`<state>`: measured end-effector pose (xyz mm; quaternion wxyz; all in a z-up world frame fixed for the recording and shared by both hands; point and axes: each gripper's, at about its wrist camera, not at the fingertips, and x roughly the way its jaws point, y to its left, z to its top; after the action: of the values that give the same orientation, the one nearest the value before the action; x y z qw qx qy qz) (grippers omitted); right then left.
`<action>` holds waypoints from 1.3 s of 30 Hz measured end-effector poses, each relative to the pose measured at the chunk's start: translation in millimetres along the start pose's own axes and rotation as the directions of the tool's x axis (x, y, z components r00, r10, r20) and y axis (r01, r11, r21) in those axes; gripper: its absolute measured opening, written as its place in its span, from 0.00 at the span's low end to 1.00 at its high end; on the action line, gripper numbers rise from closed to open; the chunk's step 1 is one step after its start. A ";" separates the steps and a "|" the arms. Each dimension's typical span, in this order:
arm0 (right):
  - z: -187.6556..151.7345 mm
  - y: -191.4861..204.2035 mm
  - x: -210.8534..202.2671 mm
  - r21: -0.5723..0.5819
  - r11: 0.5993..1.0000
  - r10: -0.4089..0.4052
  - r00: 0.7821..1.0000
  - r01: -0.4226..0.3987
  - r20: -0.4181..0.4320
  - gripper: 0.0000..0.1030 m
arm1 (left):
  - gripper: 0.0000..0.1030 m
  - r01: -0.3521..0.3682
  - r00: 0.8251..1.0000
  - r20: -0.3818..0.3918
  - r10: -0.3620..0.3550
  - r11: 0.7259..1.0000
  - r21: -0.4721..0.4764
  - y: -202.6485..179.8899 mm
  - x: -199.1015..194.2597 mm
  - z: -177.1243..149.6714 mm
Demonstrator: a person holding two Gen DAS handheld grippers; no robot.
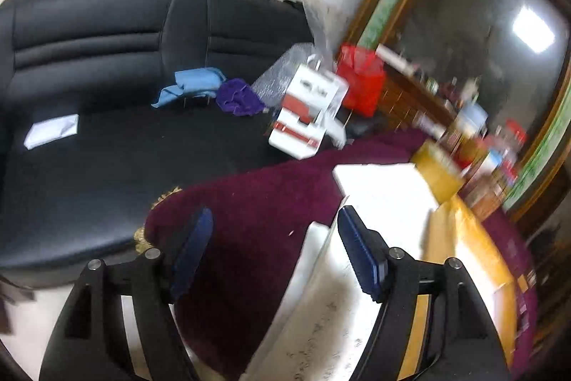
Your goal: Organize rigid objects
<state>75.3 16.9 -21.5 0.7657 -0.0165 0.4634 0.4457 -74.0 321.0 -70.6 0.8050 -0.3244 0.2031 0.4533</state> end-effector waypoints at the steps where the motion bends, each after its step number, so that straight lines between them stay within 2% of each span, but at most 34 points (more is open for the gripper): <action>1: 0.3 1.0 1.0 -0.010 1.000 -0.017 1.000 0.017 0.000 0.33 | 0.70 -0.009 1.000 -0.009 0.009 1.000 0.026 -3.2 0.4 1.8; 3: 1.0 7.3 3.8 -0.047 0.998 -0.031 1.000 0.031 -0.003 0.33 | 0.70 -0.024 1.000 0.010 0.023 0.993 0.119 -13.2 0.3 0.7; 5: 0.3 16.0 8.4 -0.096 0.995 -0.025 1.000 0.024 -0.011 0.33 | 0.70 -0.039 0.999 0.016 0.036 0.973 0.225 -23.3 3.3 -3.8; 9: -2.0 18.3 12.9 -0.127 0.991 -0.036 0.999 0.032 -0.033 0.34 | 0.70 -0.040 0.999 -0.012 0.046 0.947 0.320 -40.8 8.7 -7.4; 11: -4.1 16.9 10.9 -0.152 0.987 -0.053 0.998 0.048 -0.032 0.34 | 0.70 -0.072 0.997 0.026 0.068 0.905 0.418 -53.2 10.9 -9.5; 13: -7.8 19.0 10.5 -0.205 0.975 -0.095 0.995 0.085 -0.037 0.34 | 0.62 -0.068 0.997 0.016 0.069 0.870 0.488 -63.2 19.7 -6.7; 15: -11.2 22.6 11.4 -0.260 0.960 -0.117 0.992 0.101 -0.048 0.34 | 0.62 -0.065 0.998 0.033 0.056 0.842 0.536 -68.3 24.9 7.2; 17: -14.3 26.4 12.1 -0.295 0.948 -0.142 0.988 0.120 -0.054 0.34 | 0.62 -0.117 0.993 0.093 0.079 0.822 0.557 -66.8 35.1 30.9; 18: -16.1 28.5 12.9 -0.317 0.940 -0.154 0.986 0.128 -0.059 0.34 | 0.62 -0.126 0.992 0.094 0.089 0.823 0.554 -63.2 42.7 43.2; 20: -17.5 32.2 15.3 -0.357 0.923 -0.181 0.981 0.145 -0.071 0.35 | 0.61 -0.105 0.994 0.061 0.087 0.859 0.501 -50.3 62.4 71.9; 24: -17.2 36.2 19.8 -0.396 0.905 -0.210 0.973 0.157 -0.094 0.36 | 0.61 0.003 0.997 -0.066 0.025 0.922 0.387 -34.7 109.4 111.3; 26: -16.9 35.3 19.8 -0.390 0.907 -0.212 0.973 0.160 -0.094 0.36 | 0.61 0.049 0.994 -0.113 -0.008 0.931 0.363 -38.1 127.1 116.8; 28: -16.7 35.4 20.0 -0.386 0.908 -0.216 0.972 0.164 -0.094 0.36 | 0.61 0.095 0.980 -0.199 -0.024 0.930 0.356 -45.3 147.7 119.4; 29: -16.8 36.3 20.6 -0.384 0.908 -0.218 0.971 0.167 -0.093 0.36 | 0.61 0.102 0.976 -0.217 -0.025 0.930 0.354 -48.1 151.4 120.1; 31: -17.3 37.1 20.6 -0.383 0.908 -0.223 0.970 0.171 -0.094 0.37 | 0.61 0.078 0.985 -0.175 -0.008 0.917 0.392 -54.7 142.9 118.8; 33: -16.9 37.8 20.6 -0.379 0.910 -0.218 0.971 0.167 -0.094 0.38 | 0.61 0.008 0.998 -0.056 0.020 0.894 0.448 -60.4 110.0 113.6; 34: -17.2 37.5 19.4 -0.374 0.912 -0.216 0.972 0.167 -0.093 0.38 | 0.61 -0.005 0.999 -0.030 0.021 0.890 0.455 -63.1 98.6 111.9; 37: -19.8 35.7 10.1 -0.335 0.932 -0.174 0.982 0.138 -0.078 0.37 | 0.61 -0.058 0.997 0.076 0.026 0.886 0.461 -74.7 17.0 89.0; 39: -23.2 30.0 -7.1 -0.286 0.955 -0.102 0.994 0.084 -0.049 0.38 | 0.63 -0.050 0.993 0.122 -0.009 0.882 0.469 -86.1 -39.0 63.7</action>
<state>37.0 20.1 -18.0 0.7606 -0.1619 0.4175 0.4701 -17.4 310.1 27.8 0.8656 -0.0893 0.2615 0.4176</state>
